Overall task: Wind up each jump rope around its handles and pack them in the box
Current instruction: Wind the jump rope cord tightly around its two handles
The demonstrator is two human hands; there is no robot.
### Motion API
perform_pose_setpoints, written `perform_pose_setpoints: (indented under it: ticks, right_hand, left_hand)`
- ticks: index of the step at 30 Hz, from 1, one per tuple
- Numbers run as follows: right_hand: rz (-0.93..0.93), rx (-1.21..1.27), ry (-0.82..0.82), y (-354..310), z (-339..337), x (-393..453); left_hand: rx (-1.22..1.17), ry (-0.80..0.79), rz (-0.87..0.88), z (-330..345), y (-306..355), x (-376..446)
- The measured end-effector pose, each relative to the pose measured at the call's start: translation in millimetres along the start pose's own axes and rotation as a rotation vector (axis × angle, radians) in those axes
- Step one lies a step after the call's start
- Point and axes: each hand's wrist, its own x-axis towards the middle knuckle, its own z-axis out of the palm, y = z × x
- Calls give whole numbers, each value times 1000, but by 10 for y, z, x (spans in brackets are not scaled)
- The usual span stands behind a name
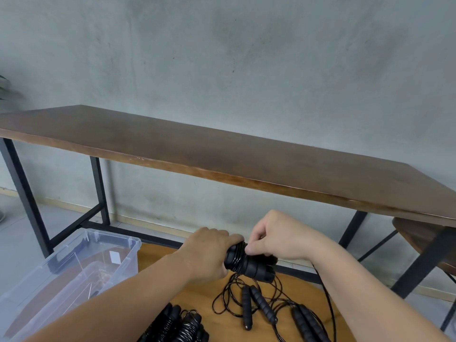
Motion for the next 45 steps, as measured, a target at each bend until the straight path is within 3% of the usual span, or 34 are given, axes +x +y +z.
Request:
perform_pose_setpoints:
  ticks: [9, 16, 18, 20, 30, 35, 40, 45]
  right_hand:
    - [-7, 425, -37, 318, -112, 127]
    - [59, 1142, -59, 414, 182, 136]
    - [95, 1454, -43, 440, 310, 141]
    - [87, 1601, -15, 464, 449, 141]
    - [147, 1425, 236, 294, 819, 157]
    - [235, 1265, 210, 230, 921, 68]
    - [225, 696, 223, 139, 956, 15]
    - [152, 184, 109, 129, 741, -37]
  left_hand:
    - [-230, 40, 98, -234, 68, -127]
    - [-634, 53, 11, -276, 130, -164]
    - [-693, 56, -14, -296, 129, -148]
    - [-707, 64, -37, -300, 117, -133]
    - [-646, 138, -170, -123, 58, 51]
    - [-566, 190, -293, -135, -37, 153]
    - [-263, 135, -275, -53, -109, 160]
    - [-80, 103, -232, 37, -69, 167]
